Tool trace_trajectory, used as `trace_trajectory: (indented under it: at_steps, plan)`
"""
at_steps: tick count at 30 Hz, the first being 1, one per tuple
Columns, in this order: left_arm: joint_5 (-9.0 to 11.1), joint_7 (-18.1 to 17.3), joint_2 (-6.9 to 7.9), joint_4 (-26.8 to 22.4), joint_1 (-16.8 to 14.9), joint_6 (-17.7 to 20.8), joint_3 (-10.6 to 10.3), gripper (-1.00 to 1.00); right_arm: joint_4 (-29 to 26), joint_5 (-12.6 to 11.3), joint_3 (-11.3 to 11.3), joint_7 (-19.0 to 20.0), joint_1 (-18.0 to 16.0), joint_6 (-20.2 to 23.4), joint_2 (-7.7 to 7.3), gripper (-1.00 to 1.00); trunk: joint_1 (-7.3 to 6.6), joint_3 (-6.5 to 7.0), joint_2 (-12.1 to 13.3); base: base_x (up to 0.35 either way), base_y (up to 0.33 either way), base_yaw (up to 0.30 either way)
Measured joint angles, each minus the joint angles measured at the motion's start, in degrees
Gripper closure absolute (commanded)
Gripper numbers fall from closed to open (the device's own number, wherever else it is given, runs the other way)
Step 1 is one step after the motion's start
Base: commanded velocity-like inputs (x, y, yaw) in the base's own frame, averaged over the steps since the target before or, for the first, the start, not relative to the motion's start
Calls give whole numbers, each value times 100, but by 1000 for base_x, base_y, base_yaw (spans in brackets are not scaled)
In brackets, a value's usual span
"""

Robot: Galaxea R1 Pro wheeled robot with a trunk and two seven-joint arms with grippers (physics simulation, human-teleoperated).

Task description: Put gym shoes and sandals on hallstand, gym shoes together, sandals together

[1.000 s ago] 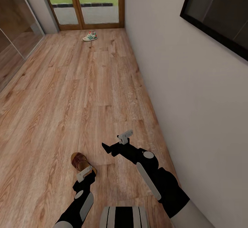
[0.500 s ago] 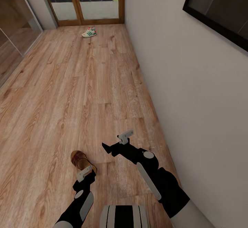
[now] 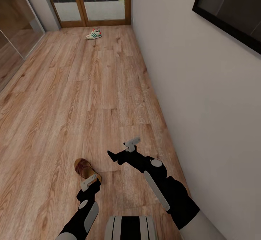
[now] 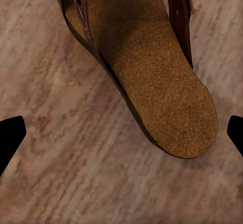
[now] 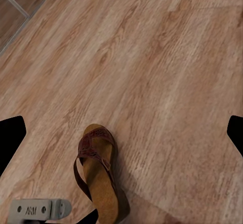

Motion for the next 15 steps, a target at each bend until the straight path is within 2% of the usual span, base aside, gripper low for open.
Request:
trace_trajectory:
  at_steps: [15]
  plan:
    - [0, 0, 0, 0, 0, -18, 0, -100, -6, 0, 0, 0, 0, 0, 8, -100, 0, 0, 0, 5, 0, 0]
